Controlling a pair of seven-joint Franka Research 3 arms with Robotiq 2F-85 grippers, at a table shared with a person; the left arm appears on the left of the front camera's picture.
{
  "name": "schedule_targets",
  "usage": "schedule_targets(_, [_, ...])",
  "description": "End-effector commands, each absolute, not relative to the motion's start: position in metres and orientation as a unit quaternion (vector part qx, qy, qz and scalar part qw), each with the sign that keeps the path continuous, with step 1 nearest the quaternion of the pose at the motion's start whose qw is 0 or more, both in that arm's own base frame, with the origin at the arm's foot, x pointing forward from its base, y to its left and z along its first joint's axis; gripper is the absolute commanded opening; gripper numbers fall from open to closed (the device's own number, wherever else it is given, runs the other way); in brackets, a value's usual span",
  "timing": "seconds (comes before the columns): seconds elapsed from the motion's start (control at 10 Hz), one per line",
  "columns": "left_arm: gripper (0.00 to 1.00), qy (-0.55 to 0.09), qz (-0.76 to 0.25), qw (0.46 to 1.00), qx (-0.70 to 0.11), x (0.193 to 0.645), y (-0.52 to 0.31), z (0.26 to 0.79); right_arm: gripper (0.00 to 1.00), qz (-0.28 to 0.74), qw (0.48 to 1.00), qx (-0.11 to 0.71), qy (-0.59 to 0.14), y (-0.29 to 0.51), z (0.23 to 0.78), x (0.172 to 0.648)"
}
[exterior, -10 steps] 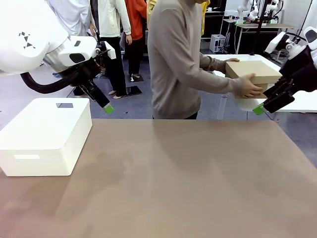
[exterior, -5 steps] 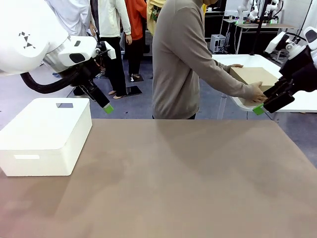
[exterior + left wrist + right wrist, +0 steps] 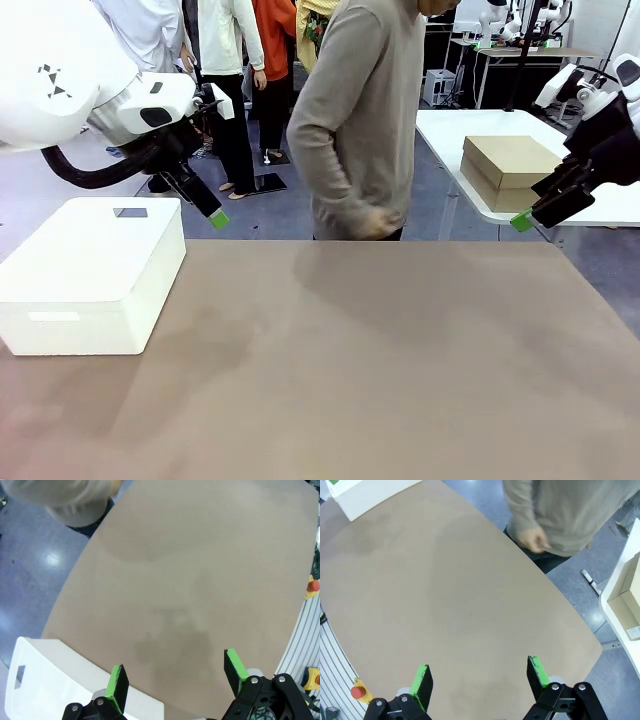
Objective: Pack the shoes into the box.
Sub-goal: Press down on the lid of the Shoes Box.
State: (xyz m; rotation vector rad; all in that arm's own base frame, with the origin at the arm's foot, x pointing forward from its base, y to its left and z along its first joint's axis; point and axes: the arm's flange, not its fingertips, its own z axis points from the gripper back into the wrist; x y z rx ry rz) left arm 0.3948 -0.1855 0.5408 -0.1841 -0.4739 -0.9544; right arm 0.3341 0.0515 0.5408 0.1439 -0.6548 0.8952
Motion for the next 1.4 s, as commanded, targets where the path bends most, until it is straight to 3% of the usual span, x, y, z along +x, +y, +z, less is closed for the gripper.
schedule_targets(0.0, [1.00,-0.222,-0.449,0.862,-0.079,0.3943,-0.1855,0.5419,1.00,0.423,0.847,0.068,-0.315,0.0514,0.5412,0.3357])
schedule_targets(1.3, [1.00,-0.222,-0.449,0.862,-0.079,0.3943,-0.1855,0.5419,1.00,0.423,0.847,0.068,-0.315,0.0514,0.5412,0.3357])
